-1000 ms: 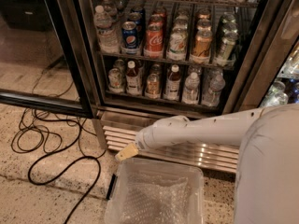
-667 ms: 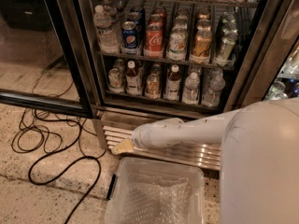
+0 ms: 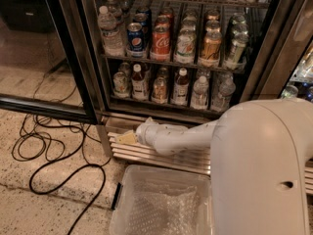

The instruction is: Pick blue plastic bottle from bottom shelf of fridge

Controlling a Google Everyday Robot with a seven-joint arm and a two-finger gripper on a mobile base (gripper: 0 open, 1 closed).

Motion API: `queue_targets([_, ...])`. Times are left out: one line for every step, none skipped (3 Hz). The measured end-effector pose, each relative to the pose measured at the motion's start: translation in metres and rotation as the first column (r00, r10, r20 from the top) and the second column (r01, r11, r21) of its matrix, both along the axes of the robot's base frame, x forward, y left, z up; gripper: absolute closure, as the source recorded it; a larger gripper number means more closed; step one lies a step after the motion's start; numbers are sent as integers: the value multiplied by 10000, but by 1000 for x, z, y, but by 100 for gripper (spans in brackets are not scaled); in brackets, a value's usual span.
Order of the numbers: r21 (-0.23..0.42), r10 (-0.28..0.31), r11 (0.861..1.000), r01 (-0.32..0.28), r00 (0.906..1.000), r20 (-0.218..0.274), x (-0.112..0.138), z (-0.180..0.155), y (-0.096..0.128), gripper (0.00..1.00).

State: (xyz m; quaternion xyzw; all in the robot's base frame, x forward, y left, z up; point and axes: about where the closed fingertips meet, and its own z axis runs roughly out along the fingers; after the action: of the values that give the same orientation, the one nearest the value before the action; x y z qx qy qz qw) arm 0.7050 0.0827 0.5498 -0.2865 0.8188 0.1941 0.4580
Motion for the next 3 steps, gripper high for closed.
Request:
queue_targets([0, -1, 10000, 1, 10000, 1, 0, 0, 0, 0])
queue_targets([167, -321, 9994, 312, 9980, 548, 15, -1, 5, 0])
queue_targets([467, -1018, 9944, 952, 9805, 1681, 48, 0, 15, 0])
